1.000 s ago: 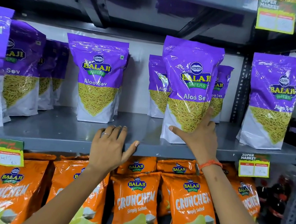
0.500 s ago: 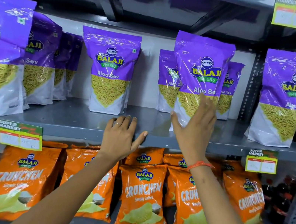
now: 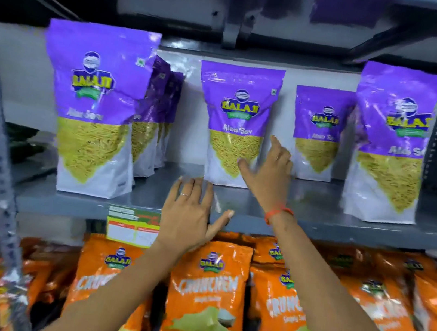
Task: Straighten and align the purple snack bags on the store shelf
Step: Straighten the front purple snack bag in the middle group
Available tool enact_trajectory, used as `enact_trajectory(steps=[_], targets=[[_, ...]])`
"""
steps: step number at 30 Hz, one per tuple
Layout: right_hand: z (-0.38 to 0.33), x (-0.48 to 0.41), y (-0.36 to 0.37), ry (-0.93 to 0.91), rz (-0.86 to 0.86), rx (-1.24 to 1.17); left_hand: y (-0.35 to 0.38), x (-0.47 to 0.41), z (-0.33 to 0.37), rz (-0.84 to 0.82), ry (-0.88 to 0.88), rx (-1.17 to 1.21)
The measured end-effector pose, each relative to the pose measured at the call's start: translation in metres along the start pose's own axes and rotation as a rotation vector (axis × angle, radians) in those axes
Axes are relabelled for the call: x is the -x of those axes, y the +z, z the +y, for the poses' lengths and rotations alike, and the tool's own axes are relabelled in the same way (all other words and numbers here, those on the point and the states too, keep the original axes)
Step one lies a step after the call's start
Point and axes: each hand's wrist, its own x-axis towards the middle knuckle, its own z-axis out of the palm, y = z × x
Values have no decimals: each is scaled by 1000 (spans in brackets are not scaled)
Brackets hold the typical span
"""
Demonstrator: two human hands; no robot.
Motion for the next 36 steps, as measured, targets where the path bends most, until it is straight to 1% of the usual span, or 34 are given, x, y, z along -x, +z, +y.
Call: enact_trajectory(steps=[2, 5, 9, 17, 22, 27, 31, 36], targets=[[-15, -7, 21, 48, -35, -7, 0, 3, -11, 12, 17, -4], [-28, -15, 45, 125, -89, 49, 1, 7, -28, 32, 17, 15], [-38, -25, 62, 190, -110, 119, 4, 14, -48, 59, 56, 16], [-37, -35, 76, 283, -116, 32, 10, 16, -48, 39, 65, 36], [-37, -28, 72, 300, -98, 14, 9, 16, -49, 6, 70, 38], [-36, -17, 55, 283, -77, 45, 8, 17, -49, 37, 73, 51], [-35, 1, 39, 262, -25, 36, 9, 17, -49, 72, 83, 40], [-35, 22, 15, 228, 24, 48, 8, 17, -49, 63, 90, 46]])
